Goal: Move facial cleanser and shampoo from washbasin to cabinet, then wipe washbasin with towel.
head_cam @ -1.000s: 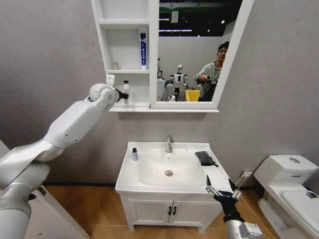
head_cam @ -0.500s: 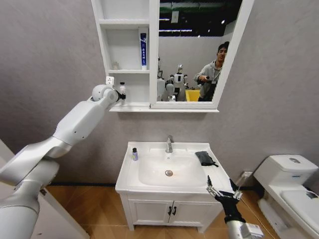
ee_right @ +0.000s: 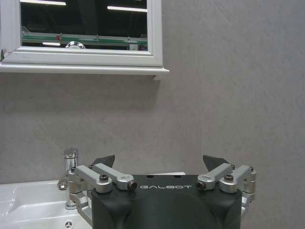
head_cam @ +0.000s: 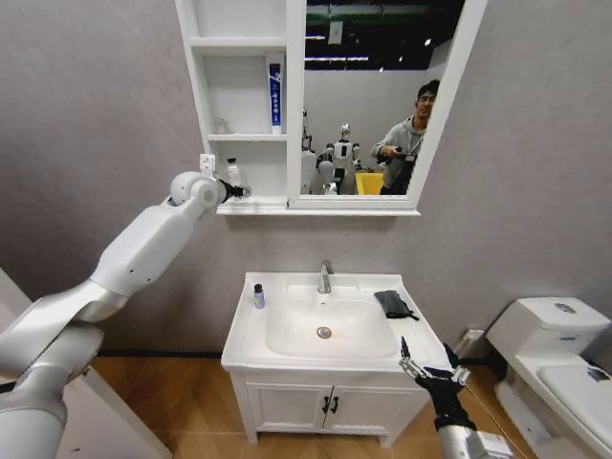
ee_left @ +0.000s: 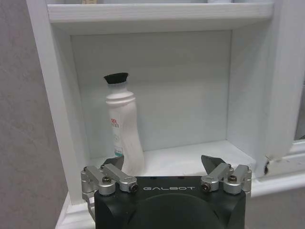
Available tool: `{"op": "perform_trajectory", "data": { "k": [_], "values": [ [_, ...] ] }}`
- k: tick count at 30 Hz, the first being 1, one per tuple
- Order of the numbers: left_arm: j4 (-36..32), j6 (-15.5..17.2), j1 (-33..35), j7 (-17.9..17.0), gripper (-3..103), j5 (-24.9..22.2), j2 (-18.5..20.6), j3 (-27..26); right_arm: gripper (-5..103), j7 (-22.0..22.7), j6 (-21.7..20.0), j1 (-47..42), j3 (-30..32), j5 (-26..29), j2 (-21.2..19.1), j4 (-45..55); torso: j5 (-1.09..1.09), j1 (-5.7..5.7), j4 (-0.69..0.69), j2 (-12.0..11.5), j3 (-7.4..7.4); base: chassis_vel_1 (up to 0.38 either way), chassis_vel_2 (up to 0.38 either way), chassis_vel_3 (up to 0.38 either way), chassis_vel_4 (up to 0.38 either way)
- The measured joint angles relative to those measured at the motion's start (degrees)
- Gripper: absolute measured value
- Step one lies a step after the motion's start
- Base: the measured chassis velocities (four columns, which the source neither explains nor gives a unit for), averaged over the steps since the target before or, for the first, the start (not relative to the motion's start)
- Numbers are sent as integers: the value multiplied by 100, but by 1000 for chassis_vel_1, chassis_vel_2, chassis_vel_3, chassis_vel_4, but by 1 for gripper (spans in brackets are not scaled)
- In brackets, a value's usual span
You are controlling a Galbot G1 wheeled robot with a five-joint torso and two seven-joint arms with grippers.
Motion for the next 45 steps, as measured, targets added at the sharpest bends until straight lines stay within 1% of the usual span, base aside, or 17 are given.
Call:
{"op": "perform_trajectory", "data": {
  "k": [2,4,7,9,10,11,12,13,14,15,17,18,20,21,23,33,45],
  "values": [
    [-244,0,170,-42,96,-92,148,-90,100,16,-6,2,1,6,3,2,1,0,-1,0,0,0,0,0,0],
    [-1042,-122,851,-74,100,-100,638,-354,100,36,-18,7,-4,0,12,3,0,0,1,0,0,0,0,0,0],
    [-1697,-486,1605,157,100,472,1062,-528,100,50,-40,1,-12,-8,22,7,-4,0,2,0,0,0,0,0,0],
    [-2289,-1034,2696,389,100,1179,1419,-803,100,69,-52,-11,-15,-23,25,16,0,-1,5,1,-1,0,0,0,0],
    [-2289,-1034,2696,389,100,1179,1419,-803,100,69,-52,-11,-15,-23,25,16,0,-1,5,1,-1,0,0,0,0],
    [-2419,-1403,3267,444,100,1514,1518,-904,100,78,-53,-20,-15,-37,27,18,-1,-2,2,1,-1,0,0,0,0],
    [-2456,-1700,3766,507,100,1835,1544,-1037,100,84,-53,-30,-17,-47,28,20,-2,-2,1,1,-1,0,0,0,0],
    [-2456,-1700,3766,507,100,1835,1544,-1037,100,84,-53,-30,-17,-47,28,20,-2,-2,1,1,-1,0,0,0,0],
    [-2403,-2231,4545,624,100,2426,1492,-1255,100,89,-55,-51,-21,-68,28,24,-2,-1,3,1,-1,0,0,0,0],
    [-2403,-2231,4545,624,100,2426,1492,-1255,100,89,-55,-51,-21,-68,28,24,-2,-1,3,1,-1,0,0,0,0],
    [-1997,-2993,5234,605,103,3313,1177,-1352,100,92,-63,-76,-28,-96,25,26,-2,-1,3,1,0,0,0,0,0],
    [-1997,-2993,5234,605,103,3313,1177,-1352,100,92,-63,-76,-28,-96,25,26,-2,-1,3,1,0,0,0,0,0],
    [-1649,-3282,5561,576,101,3776,870,-1358,100,101,-83,-82,-27,-96,32,27,-1,0,0,1,0,0,0,0,0],
    [-1649,-3282,5561,576,101,3776,870,-1358,100,101,-83,-82,-27,-96,32,27,-1,0,0,1,0,0,0,0,0],
    [-1299,-3395,5768,595,100,4083,500,-1167,100,108,-87,-94,-14,-102,57,28,0,0,0,1,0,0,0,0,0],
    [-240,-3284,5426,649,99,3995,-651,-746,100,112,-15,-254,165,-69,42,80,0,1,0,0,0,0,0,0,0],
    [807,-3230,4866,762,98,3974,-1243,-714,100,215,37,-233,266,-19,-4,-52,1,1,1,0,1,0,0,0,0]
  ]
}}
